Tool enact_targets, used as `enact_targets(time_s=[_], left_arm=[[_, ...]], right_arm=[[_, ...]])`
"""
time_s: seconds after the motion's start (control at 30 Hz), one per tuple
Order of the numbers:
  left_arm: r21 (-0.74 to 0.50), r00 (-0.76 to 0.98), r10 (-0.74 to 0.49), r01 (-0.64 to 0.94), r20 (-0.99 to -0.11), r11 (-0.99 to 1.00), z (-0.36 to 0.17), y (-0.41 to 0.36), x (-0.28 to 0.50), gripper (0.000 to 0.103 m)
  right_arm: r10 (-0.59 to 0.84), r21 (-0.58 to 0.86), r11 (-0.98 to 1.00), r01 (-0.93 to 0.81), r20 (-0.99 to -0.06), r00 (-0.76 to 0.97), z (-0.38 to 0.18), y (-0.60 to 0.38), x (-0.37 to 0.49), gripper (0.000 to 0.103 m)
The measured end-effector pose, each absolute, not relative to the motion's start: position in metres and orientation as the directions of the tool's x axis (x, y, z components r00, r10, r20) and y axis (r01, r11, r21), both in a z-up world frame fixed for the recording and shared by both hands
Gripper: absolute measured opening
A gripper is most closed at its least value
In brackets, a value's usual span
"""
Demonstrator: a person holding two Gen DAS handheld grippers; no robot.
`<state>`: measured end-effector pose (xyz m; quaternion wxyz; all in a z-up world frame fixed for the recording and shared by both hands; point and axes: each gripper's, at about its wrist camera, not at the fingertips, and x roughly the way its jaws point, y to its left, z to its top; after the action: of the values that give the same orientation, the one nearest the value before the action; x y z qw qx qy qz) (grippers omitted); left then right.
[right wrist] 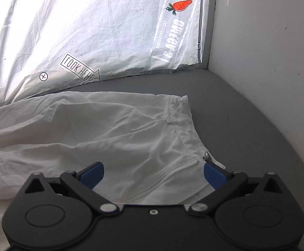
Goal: Fold clothes
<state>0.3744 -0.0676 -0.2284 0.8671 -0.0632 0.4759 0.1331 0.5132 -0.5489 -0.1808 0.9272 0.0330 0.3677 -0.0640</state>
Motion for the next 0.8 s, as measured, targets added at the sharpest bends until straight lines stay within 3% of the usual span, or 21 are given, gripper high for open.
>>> enact_targets(time_s=[0.2,0.37,0.47,0.53,0.63,0.67,0.7,0.8], left_arm=[[0.075,0.501,0.276,-0.384,-0.820,0.920,-0.222,-0.063,0.430,0.083],[0.117,0.425,0.334,-0.460,-0.841,0.880,-0.234,-0.046,0.477,0.085],[0.124,0.418,0.345,-0.471,-0.840,0.874,-0.238,-0.041,0.486,0.094],[0.101,0.421,0.341,-0.496,-0.841,0.862,-0.242,-0.035,0.484,0.102],[0.034,0.444,0.316,-0.535,-0.838,0.844,-0.247,-0.029,0.475,0.103],[0.033,0.455,0.320,-0.533,-0.831,0.845,-0.248,-0.030,0.472,0.103],[0.031,0.464,0.323,-0.533,-0.825,0.845,-0.248,-0.030,0.470,0.103],[0.022,0.475,0.329,-0.544,-0.816,0.839,-0.250,-0.032,0.467,0.103]], right_arm=[[-0.085,0.054,0.985,0.162,-0.669,0.739,-0.192,-0.586,0.577,0.094],[-0.078,0.107,0.974,0.200,-0.669,0.739,-0.205,-0.613,0.627,0.090],[-0.018,0.137,0.978,0.158,-0.698,0.716,-0.212,-0.619,0.646,0.084],[-0.006,0.118,0.984,0.130,-0.715,0.699,-0.216,-0.616,0.649,0.077],[-0.005,0.081,0.992,0.093,-0.726,0.688,-0.219,-0.610,0.651,0.073],[-0.013,0.058,0.995,0.079,-0.722,0.691,-0.219,-0.608,0.650,0.069],[-0.024,0.040,0.996,0.075,-0.718,0.696,-0.218,-0.607,0.649,0.056],[-0.046,0.013,0.997,0.078,-0.701,0.711,-0.216,-0.612,0.649,0.045]])
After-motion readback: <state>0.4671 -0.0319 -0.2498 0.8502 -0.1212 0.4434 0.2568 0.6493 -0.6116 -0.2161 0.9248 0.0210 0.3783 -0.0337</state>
